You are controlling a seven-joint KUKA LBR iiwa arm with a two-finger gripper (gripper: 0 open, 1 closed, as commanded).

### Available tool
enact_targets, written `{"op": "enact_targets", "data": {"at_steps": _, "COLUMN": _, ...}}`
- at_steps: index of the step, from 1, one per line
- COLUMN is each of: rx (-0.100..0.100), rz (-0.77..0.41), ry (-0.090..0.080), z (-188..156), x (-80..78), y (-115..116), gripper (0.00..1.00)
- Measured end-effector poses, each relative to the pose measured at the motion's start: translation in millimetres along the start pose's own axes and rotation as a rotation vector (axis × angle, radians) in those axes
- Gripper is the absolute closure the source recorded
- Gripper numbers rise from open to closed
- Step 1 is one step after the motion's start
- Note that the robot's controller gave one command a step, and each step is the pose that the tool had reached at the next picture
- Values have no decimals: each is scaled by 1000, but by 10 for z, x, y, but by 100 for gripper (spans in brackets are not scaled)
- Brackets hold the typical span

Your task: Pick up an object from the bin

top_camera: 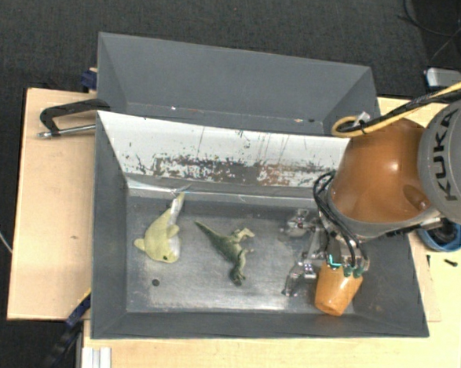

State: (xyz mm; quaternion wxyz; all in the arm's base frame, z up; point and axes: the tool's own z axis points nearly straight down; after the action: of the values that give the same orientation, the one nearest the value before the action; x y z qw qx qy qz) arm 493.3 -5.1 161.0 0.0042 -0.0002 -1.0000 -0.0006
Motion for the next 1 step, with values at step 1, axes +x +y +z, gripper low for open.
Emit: {"op": "enact_targets", "data": {"at_steps": 1, "rx": 5, "rz": -332, "ry": -17, "z": 850, "x": -480, "y": 496, "gripper": 0}}
